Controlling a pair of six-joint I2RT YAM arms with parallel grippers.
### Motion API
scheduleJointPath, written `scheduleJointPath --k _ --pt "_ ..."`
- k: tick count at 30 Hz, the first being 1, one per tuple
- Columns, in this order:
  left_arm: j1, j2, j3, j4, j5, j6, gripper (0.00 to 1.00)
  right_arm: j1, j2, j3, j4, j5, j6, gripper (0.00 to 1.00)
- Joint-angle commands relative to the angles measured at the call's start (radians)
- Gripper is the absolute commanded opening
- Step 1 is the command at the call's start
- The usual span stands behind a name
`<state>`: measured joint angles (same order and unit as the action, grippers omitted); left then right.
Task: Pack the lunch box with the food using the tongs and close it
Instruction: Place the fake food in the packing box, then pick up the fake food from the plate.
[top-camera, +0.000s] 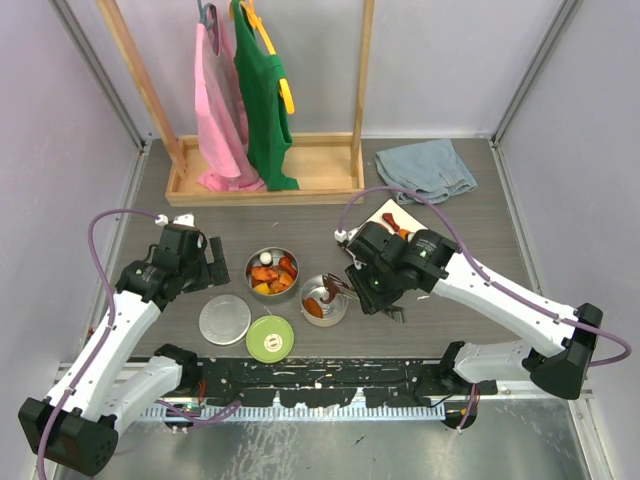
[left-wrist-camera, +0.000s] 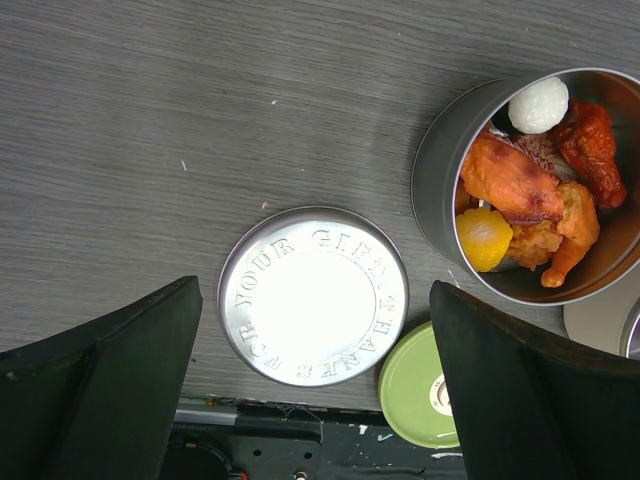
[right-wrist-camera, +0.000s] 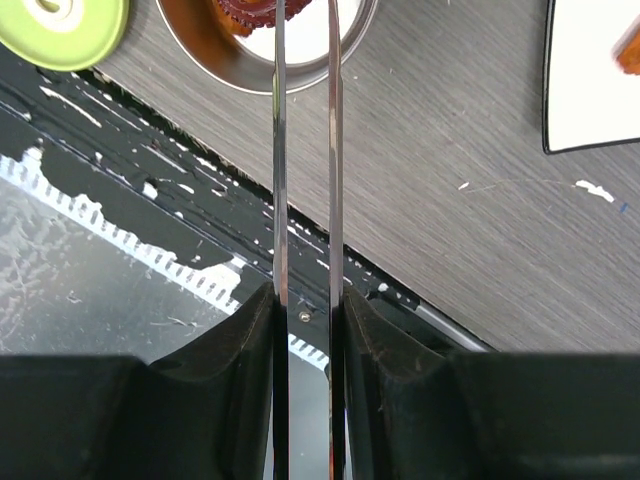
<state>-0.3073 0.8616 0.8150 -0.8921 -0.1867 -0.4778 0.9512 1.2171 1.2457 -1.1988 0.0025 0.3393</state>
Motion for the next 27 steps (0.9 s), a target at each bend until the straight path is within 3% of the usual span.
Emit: scheduleJointPath --k 1,5,11,17,27 --pt "0.002 -0.013 0.012 0.015 -0.005 0.005 0.98 0.016 -0.001 -0.006 -0.010 0.023 0.025 0.27" --pt "0.003 -0.012 0.013 0.015 -0.005 0.005 0.98 0.020 0.007 -0.001 -0.009 0.036 0.026 0.30" --pt "0.003 -0.014 0.012 0.014 -0.007 0.005 0.98 0.021 0.005 0.025 -0.013 0.073 0.025 0.43" --pt "0.004 -0.010 0.013 0.015 -0.007 0.005 0.98 0.021 -0.012 0.069 -0.011 0.122 0.030 0.47" --pt "0.002 -0.008 0.012 0.014 -0.005 0.005 0.98 -0.001 -0.077 0.102 -0.003 0.434 0.116 0.50"
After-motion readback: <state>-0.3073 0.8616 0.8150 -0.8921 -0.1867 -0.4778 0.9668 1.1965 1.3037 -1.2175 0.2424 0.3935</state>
